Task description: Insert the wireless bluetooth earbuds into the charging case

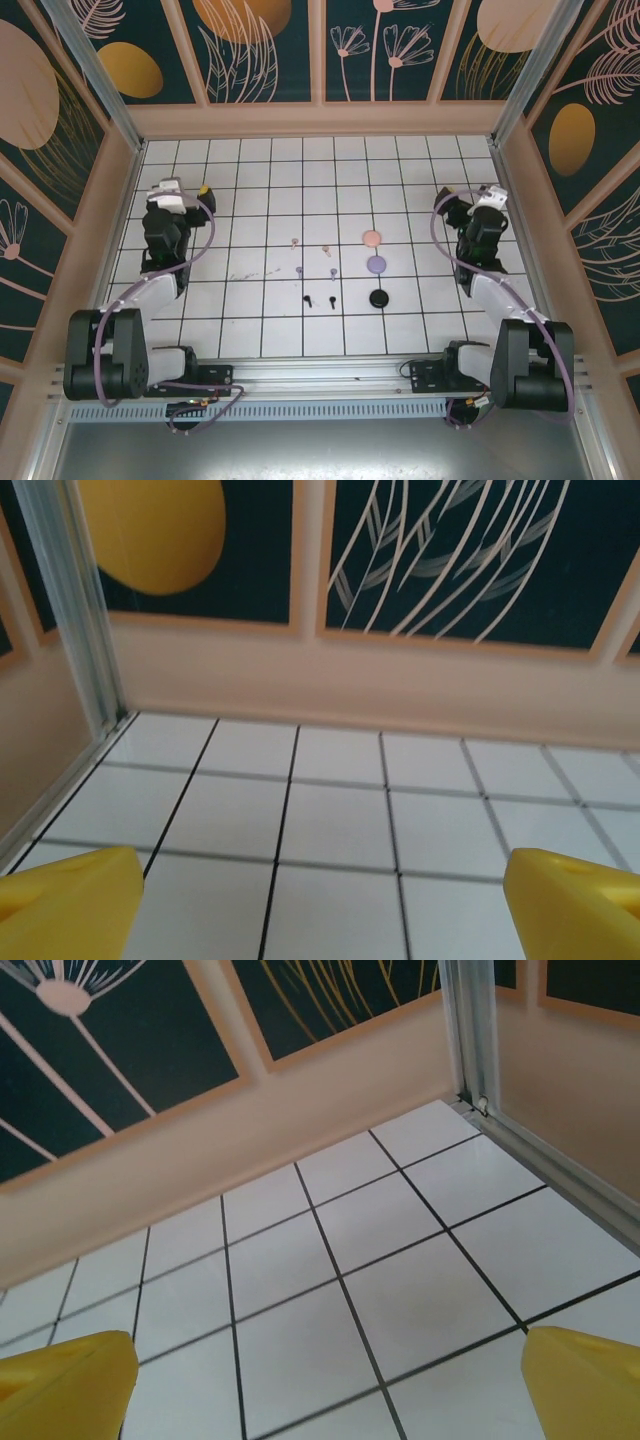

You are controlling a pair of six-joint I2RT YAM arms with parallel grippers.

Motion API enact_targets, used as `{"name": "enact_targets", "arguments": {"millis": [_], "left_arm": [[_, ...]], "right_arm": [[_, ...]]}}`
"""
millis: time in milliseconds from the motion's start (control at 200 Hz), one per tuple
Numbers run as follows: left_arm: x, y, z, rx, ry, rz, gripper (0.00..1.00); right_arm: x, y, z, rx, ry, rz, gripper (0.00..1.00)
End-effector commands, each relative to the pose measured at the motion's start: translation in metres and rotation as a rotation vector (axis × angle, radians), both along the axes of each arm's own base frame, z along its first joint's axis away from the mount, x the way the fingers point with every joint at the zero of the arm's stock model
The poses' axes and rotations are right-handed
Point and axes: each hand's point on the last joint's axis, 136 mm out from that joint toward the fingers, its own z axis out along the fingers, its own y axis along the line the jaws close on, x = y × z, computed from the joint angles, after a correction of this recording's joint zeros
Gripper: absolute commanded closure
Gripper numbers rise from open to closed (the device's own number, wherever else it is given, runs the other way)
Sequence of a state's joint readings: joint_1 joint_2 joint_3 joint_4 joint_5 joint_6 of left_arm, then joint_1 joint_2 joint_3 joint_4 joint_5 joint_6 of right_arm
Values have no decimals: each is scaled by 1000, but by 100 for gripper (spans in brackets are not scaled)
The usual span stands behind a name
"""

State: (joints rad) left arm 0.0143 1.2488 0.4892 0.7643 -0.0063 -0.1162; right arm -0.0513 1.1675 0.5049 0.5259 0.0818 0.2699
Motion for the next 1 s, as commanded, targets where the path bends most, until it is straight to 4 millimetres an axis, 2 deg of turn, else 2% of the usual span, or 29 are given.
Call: {"name": "enact_targets", "arguments": {"millis": [0, 115, 240, 330, 435, 576, 696, 881, 991], "left_arm": [[-4, -11, 29, -128, -35, -56, 5], [-6, -23, 50, -254, -51, -123, 1], [-9, -40, 60, -380, -37, -220, 1], [-16, -56, 65, -423, -28, -310, 1], [-23, -61, 64, -492, -13, -339, 1], [-24, -63, 43, -604, 77, -312, 1], [-26, -69, 19, -668, 158, -297, 1], [-27, -100, -14, -666, 296, -292, 1], [-28, -123, -31, -644, 365, -295, 1]], "right_arm": [[0, 3, 7, 97, 51, 0, 1], [1, 27, 14, 121, 83, 99, 1], [-1, 58, 11, 113, 184, 187, 2], [-7, 85, 2, 98, 275, 243, 2], [-19, 113, -16, 109, 397, 297, 6], [-41, 148, -46, 143, 547, 364, 9], [-67, 180, -70, 102, 670, 416, 11], [-110, 191, -104, 58, 837, 335, 12], [-131, 191, -113, 82, 885, 260, 12]]}}
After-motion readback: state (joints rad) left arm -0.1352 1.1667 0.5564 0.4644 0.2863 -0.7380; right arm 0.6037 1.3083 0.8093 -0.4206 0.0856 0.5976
